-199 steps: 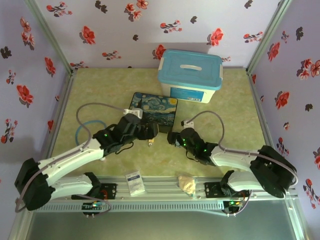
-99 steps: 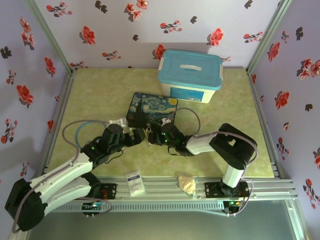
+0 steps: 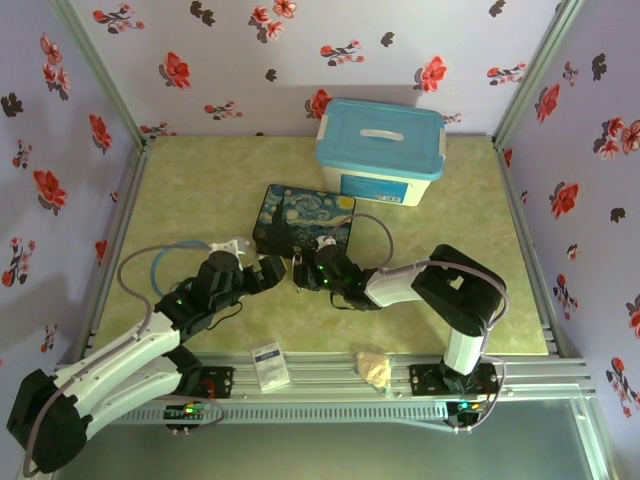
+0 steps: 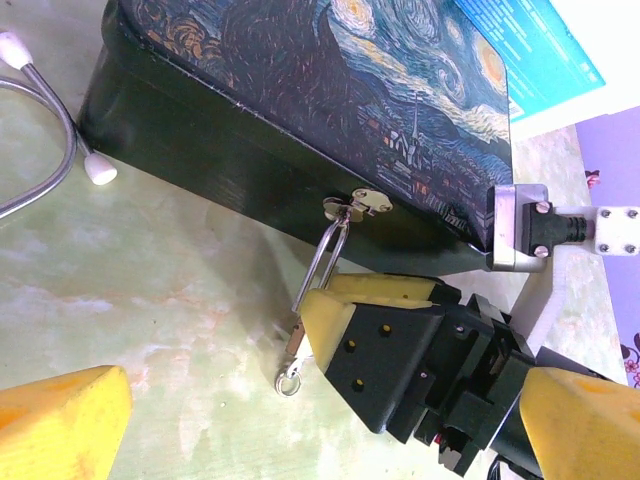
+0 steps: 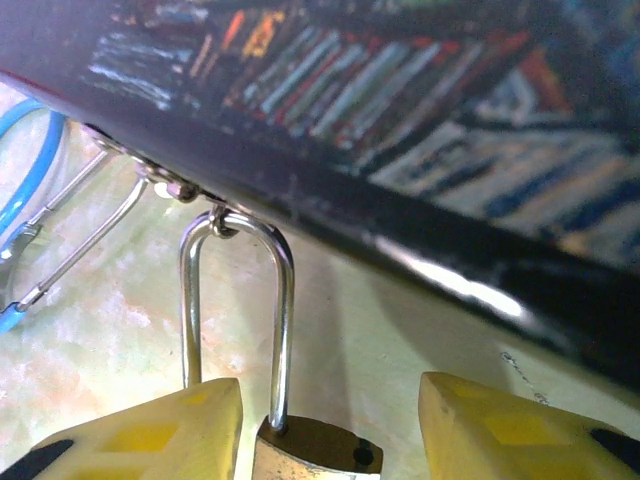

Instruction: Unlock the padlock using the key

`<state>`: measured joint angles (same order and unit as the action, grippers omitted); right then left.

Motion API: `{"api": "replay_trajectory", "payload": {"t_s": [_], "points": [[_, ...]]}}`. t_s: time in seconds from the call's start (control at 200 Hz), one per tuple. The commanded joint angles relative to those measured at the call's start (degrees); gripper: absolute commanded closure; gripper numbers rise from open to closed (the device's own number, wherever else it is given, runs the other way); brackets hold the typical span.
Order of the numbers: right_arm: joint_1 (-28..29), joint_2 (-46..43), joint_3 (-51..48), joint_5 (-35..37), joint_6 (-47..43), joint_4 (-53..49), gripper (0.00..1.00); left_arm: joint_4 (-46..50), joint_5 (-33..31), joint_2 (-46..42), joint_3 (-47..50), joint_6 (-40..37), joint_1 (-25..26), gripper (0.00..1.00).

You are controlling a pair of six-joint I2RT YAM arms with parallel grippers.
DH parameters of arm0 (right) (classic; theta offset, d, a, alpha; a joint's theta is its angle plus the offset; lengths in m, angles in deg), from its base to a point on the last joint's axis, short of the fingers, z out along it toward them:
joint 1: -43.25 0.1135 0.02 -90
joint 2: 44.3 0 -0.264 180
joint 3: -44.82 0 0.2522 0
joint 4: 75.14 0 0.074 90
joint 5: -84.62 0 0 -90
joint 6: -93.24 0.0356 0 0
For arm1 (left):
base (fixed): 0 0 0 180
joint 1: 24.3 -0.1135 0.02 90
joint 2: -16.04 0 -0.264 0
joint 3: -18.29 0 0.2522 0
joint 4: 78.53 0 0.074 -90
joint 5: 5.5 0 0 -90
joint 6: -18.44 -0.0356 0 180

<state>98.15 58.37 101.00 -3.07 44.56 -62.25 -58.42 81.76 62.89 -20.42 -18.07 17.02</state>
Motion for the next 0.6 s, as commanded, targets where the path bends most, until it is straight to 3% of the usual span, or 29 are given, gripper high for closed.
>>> {"api": "replay_trajectory", "payload": {"t_s": [0.0, 0.375, 0.595], "points": [[0.95, 1.17, 0.92, 2.17, -1.39, -6.83, 0.52, -0.53, -0.12, -0.88, 0.93, 0.21, -0.39, 0.00], [2.59, 2.75, 1.52, 2.85, -1.29, -9.62, 0.51, -2.04, -0.13, -0.01, 1.31, 0.47, -0.62, 0.00], [2.65, 3.26, 0.42, 2.00, 0.28, -6.73, 0.58, -2.39, -0.14, 1.22, 0.87, 0.38, -0.71, 0.00]]}}
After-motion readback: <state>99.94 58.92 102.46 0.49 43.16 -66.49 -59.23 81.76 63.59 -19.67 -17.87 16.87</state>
